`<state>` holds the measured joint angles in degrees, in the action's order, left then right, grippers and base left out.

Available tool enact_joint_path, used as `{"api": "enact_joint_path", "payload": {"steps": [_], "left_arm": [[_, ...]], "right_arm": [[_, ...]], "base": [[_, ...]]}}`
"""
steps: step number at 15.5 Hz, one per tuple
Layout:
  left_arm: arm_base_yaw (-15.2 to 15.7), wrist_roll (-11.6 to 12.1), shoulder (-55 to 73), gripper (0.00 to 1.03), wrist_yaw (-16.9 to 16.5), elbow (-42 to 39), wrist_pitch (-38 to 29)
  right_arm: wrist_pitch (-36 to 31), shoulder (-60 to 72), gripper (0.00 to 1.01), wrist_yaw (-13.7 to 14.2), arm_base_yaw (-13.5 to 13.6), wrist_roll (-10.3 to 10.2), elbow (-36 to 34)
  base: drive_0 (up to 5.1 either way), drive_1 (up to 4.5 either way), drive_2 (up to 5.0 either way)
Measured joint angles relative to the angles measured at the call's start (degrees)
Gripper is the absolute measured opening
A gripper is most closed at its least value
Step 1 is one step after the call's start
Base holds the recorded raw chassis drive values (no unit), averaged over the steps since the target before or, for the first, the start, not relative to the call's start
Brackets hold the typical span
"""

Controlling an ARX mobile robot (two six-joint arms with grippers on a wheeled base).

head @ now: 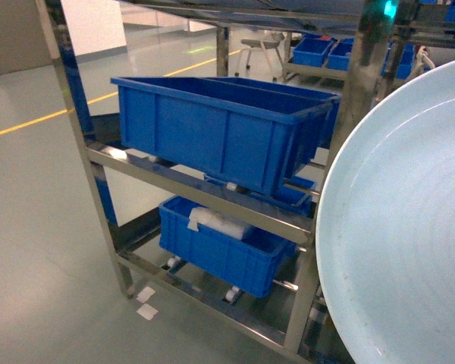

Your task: Place blue tray on left shelf second layer neatly

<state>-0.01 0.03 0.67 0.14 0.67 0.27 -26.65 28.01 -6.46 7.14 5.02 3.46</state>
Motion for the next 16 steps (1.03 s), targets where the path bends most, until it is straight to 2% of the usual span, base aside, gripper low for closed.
{"api": "enact_joint_path", "payload": {"steps": [16], "left_arm": [[0.0, 0.0, 0.0, 0.98, 0.0, 0.0, 0.0]], "right_arm": [[0.0, 0.0, 0.02, 0.0, 0.0, 0.0, 0.0]], "base": [[-1.6, -1.61, -1.6]]}}
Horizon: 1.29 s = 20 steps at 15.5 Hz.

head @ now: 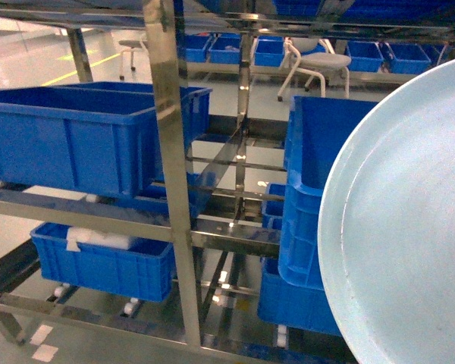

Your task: Place blue tray on left shelf second layer neatly

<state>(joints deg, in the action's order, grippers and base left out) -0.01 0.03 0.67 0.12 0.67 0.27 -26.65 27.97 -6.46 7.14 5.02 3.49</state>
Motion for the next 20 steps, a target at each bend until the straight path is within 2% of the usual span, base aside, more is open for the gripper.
{"api": "enact_joint_path", "payload": {"steps": [20], "left_arm": [[-0.1, 0.0, 0.0, 0.98, -0.1, 0.0, 0.3]], "right_arm": [[0.3, 0.5, 0.02, 0.2, 0.0, 0.0, 0.0]], "base": [[-1.6, -1.62, -1.6]]}}
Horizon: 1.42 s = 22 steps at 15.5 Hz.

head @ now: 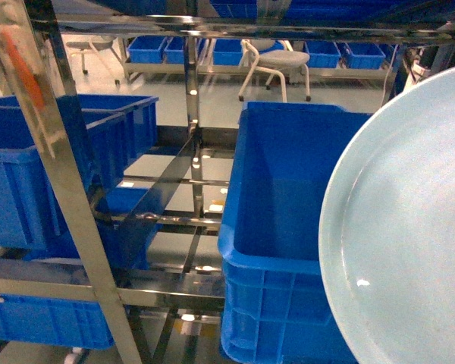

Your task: Place blue tray on left shelf second layer neatly

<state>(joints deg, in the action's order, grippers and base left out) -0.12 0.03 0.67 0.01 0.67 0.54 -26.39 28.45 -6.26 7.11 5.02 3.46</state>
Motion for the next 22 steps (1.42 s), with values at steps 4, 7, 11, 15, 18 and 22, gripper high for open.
{"api": "enact_joint_path", "payload": {"steps": [4, 7, 11, 15, 18, 22], "left_arm": [[0.0, 0.0, 0.0, 0.98, 0.0, 0.0, -0.3], [0.0, 0.0, 0.0, 0.98, 0.0, 0.0, -0.3], [0.0, 0.0, 0.0, 0.98, 0.0, 0.0, -0.3], [0.0, 0.0, 0.0, 0.98, 0.0, 0.0, -0.3], [0.0, 0.0, 0.0, 0.98, 0.0, 0.0, -0.3], [0.0, 0.0, 0.0, 0.98, 0.0, 0.0, -0.3]], "right_arm": [[-0.2, -0.4, 0.02, 0.0, 0.0, 0.0, 0.0], [-0.2, -0.5, 0.02, 0.0, 0.0, 0.0, 0.0], [-0.3, -0.4, 0.02, 0.0, 0.0, 0.0, 0.0], [-0.3, -0.4, 0.02, 0.0, 0.0, 0.0, 0.0], [-0.3, -0.4, 0.02, 0.0, 0.0, 0.0, 0.0], [-0.3, -0.4, 0.02, 0.0, 0.0, 0.0, 0.0]], "base": [[-1.6, -1.62, -1.6], [-1.6, -1.62, -1.6], [-1.6, -1.62, -1.6], [-1.2, -1.21, -1.2], [0.0, 0.00, 0.0], [0.0, 0.00, 0.0]]}}
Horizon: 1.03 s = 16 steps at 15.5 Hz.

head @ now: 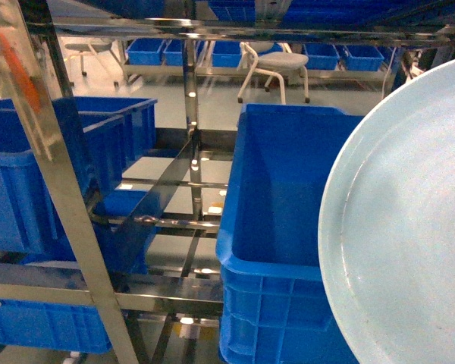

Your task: Place blue tray on left shelf second layer neatly

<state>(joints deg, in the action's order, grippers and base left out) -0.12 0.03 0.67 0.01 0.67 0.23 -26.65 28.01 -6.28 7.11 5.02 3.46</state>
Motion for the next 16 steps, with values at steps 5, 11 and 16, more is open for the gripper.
{"api": "enact_joint_path", "payload": {"steps": [5, 11, 16], "left_arm": [[0.0, 0.0, 0.0, 0.98, 0.0, 0.0, 0.0], [0.0, 0.0, 0.0, 0.98, 0.0, 0.0, 0.0], [0.0, 0.0, 0.0, 0.98, 0.0, 0.0, 0.0]], "right_arm": [[0.0, 0.0, 0.02, 0.0, 0.0, 0.0, 0.0], [0.0, 0.0, 0.02, 0.0, 0.0, 0.0, 0.0], [0.7, -1.3, 0.02, -0.6, 0.1, -0.3, 0.0]], "base": [[0.0, 0.00, 0.0], [0.0, 0.00, 0.0], [0.0, 0.00, 0.0]]}}
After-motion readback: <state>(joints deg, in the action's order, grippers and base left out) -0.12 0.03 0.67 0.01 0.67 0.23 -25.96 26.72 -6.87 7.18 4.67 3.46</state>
